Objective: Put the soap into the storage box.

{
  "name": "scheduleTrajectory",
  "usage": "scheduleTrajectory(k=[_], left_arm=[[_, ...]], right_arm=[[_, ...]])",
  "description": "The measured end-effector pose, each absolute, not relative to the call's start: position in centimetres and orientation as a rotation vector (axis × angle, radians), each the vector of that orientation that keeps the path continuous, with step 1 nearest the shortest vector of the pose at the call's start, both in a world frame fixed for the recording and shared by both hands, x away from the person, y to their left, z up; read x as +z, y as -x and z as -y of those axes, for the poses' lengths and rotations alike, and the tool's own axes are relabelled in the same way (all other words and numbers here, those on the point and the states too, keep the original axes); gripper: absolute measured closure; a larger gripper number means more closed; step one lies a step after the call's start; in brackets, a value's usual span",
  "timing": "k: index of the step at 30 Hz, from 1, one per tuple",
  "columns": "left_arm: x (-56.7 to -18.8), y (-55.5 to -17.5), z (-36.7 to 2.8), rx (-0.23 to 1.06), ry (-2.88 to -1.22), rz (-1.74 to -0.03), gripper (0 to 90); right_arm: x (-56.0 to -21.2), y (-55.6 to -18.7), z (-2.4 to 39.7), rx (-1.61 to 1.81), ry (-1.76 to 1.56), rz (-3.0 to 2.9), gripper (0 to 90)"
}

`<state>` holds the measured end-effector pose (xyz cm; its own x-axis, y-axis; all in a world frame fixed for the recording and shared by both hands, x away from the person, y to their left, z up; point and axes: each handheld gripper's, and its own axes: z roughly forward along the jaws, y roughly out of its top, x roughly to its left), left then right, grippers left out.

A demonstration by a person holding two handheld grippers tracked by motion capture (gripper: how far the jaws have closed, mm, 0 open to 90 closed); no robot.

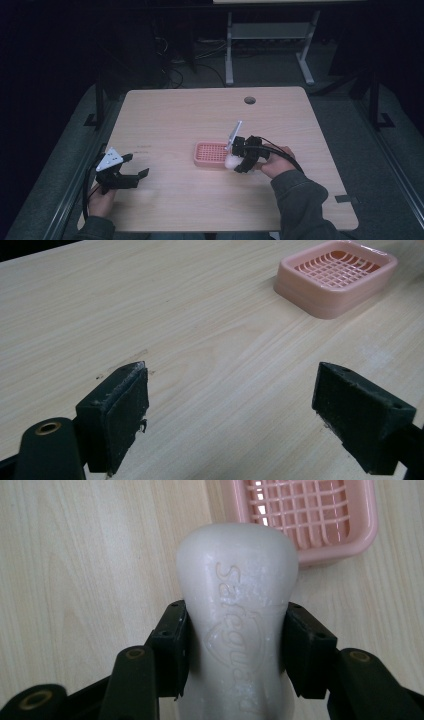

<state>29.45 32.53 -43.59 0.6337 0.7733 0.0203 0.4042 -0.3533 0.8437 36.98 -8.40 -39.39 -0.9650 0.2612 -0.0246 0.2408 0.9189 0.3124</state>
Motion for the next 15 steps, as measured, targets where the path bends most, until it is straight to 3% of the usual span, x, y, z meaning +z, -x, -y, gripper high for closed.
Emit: scheduleTrajectory(k=[15], left_arm=[[-43.6,-29.4,-32.5,0.53,-1.982,-0.925,14.4]], right_arm=[[-39.2,-37.9,7.1,0.499,-0.372,-3.028,48.9]])
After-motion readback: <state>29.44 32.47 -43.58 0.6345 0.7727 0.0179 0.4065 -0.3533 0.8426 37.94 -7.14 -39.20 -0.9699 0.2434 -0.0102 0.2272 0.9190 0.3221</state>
